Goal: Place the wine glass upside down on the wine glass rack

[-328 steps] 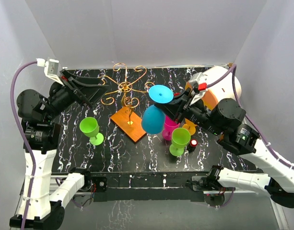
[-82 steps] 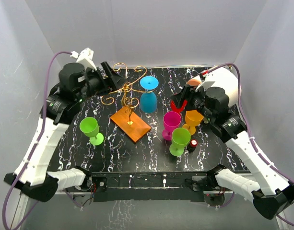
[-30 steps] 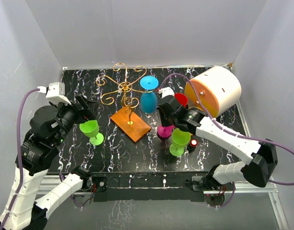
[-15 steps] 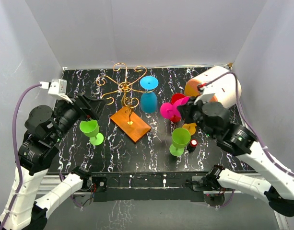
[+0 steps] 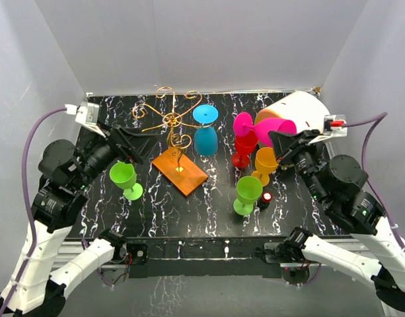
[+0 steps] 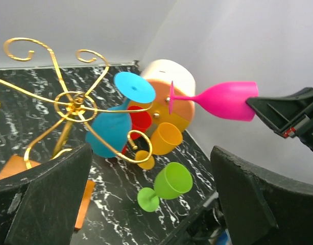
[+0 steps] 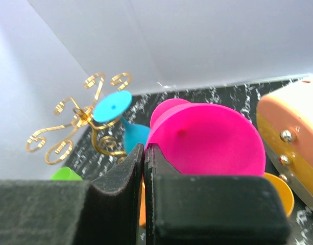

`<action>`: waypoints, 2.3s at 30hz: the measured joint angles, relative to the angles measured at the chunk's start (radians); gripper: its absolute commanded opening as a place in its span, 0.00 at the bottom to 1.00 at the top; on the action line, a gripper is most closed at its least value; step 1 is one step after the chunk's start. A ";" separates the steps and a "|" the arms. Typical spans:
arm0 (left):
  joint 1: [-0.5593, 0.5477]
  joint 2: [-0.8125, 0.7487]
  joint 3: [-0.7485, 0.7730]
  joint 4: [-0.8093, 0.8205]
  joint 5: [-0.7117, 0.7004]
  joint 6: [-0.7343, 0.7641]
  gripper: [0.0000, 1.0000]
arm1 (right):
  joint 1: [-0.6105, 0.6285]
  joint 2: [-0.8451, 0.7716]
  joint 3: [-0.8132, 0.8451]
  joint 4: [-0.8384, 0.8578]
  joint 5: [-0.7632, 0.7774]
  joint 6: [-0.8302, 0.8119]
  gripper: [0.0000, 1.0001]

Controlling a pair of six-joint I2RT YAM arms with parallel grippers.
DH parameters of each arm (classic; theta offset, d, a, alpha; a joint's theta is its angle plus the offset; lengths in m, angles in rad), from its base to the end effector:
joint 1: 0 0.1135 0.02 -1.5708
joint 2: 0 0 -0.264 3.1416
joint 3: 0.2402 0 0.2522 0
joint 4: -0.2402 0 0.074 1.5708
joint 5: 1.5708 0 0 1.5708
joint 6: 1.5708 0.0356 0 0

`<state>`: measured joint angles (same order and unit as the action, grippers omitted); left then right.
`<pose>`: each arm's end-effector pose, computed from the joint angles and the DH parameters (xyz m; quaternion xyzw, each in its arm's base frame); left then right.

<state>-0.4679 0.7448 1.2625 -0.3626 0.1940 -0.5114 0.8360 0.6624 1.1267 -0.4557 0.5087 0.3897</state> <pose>0.1011 -0.0588 0.4826 0.0595 0.6486 -0.4112 0.6377 0.0860 0.0693 0.4401 0.0235 0.7041 0.2504 0.6641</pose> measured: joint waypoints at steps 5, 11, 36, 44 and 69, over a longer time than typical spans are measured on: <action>0.000 0.065 -0.027 0.124 0.144 -0.062 0.99 | 0.000 -0.030 0.006 0.129 -0.021 -0.006 0.00; 0.000 0.152 -0.066 0.341 0.288 -0.182 0.98 | 0.000 -0.047 -0.002 0.323 -0.101 -0.007 0.00; -0.277 0.348 -0.234 0.859 0.055 -0.542 0.98 | 0.000 -0.004 -0.228 0.818 -0.252 0.064 0.00; -0.311 0.447 -0.216 0.972 -0.052 -0.585 0.90 | 0.000 -0.037 -0.241 0.850 -0.249 0.111 0.00; -0.433 0.555 -0.148 1.221 -0.338 -0.601 0.59 | 0.000 -0.001 -0.274 0.958 -0.297 0.164 0.00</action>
<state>-0.9009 1.2995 1.1149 0.8589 -0.1440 -1.1126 0.8360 0.6613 0.8524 0.5018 0.2119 0.5537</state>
